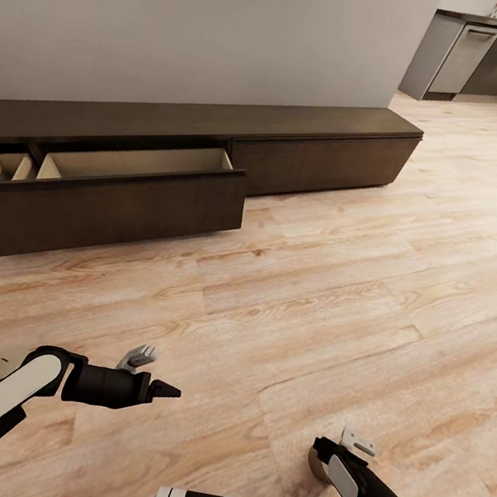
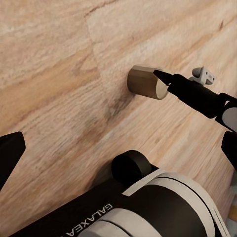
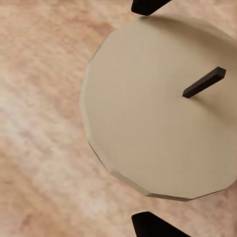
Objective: Place each of the two pumpkins and all three candles from the living room inside a cabinet in the living room (use any cabinet), then make sure every cabinet is closed, and position the cauldron so it is next to a table in the living room.
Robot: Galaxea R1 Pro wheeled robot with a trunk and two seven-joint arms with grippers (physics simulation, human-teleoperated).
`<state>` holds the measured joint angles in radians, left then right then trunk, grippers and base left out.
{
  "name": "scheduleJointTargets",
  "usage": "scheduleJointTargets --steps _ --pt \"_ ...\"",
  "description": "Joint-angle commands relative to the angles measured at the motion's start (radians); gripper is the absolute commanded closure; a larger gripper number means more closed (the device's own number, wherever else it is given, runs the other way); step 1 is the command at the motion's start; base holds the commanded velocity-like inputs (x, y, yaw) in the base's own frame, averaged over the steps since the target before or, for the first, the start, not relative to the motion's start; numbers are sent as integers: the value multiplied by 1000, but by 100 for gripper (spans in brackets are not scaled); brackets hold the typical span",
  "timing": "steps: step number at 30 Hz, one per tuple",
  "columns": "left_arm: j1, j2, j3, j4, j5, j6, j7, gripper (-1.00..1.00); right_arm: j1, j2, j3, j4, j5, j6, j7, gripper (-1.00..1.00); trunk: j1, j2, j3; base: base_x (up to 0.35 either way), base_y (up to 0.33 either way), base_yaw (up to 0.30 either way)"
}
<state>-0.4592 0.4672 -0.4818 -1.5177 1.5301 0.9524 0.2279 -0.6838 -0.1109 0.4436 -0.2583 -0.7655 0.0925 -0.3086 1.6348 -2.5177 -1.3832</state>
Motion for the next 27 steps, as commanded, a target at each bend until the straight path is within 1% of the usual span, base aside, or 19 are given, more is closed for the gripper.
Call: scheduleJointTargets --steps 1,4,6,27 --pt "0 1 -1 0 10 0 10 -100 0 -1 9 -2 -5 6 -7 -100 0 0 -1 0 0 0" --pt "-1 1 -1 0 10 -1 10 -100 0 -1 9 -1 -5 5 -7 -100 0 0 -1 0 0 0" --pt "-1 1 -1 1 10 -1 10 -100 0 -1 8 -1 -5 4 -7 -100 1 -1 -8 0 0 0" --pt "0 -1 -1 3 9 -3 10 -100 0 -4 9 1 -4 4 -3 -100 1 -1 -8 0 0 0"
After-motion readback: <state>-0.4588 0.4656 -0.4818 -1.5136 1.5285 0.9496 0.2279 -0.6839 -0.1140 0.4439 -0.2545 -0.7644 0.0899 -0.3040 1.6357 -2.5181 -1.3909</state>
